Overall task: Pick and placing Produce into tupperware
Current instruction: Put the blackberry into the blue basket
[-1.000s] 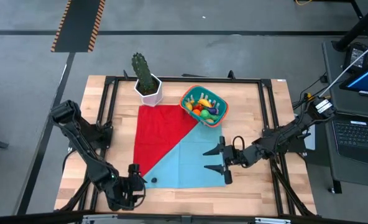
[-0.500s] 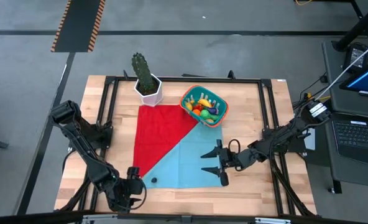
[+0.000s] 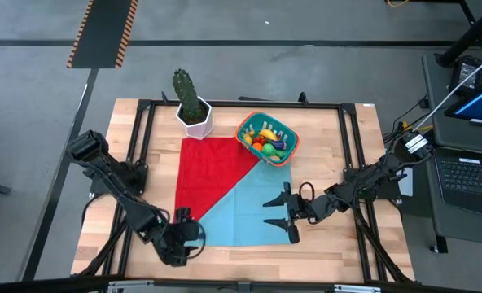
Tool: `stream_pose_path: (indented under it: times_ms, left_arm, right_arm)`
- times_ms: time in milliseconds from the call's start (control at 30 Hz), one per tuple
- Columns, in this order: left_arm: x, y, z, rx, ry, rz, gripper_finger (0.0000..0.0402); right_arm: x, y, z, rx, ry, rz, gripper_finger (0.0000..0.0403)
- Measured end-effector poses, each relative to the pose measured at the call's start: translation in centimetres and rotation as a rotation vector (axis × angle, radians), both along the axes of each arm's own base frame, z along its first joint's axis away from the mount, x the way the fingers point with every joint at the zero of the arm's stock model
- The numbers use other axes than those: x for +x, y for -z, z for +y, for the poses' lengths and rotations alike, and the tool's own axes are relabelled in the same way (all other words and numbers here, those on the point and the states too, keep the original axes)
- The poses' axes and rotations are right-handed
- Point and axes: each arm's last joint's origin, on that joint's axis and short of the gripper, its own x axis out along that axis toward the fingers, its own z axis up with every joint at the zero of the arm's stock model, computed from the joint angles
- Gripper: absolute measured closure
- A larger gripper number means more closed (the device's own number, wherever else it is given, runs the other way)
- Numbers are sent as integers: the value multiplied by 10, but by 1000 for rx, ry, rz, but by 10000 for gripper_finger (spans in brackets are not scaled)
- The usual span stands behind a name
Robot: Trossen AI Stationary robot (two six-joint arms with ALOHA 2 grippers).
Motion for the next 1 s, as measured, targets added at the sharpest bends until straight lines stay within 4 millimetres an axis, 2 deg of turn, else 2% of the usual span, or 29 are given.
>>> stream_pose_path:
  times_ms: [200, 533, 833, 1000]
  left_arm:
    - [8, 2, 8, 8, -36, 6, 153]
    - [15, 31, 3, 84, -43, 72, 163]
    - [15, 32, 3, 85, -43, 72, 163]
    - [17, 42, 1, 102, -40, 89, 163]
  right_arm:
    - [0, 0, 0, -2, 0, 0, 155]
    - [0, 0, 0, -5, -1, 2, 155]
    - [0, 0, 0, -6, -2, 4, 155]
    - [0, 0, 0, -6, -1, 4, 155]
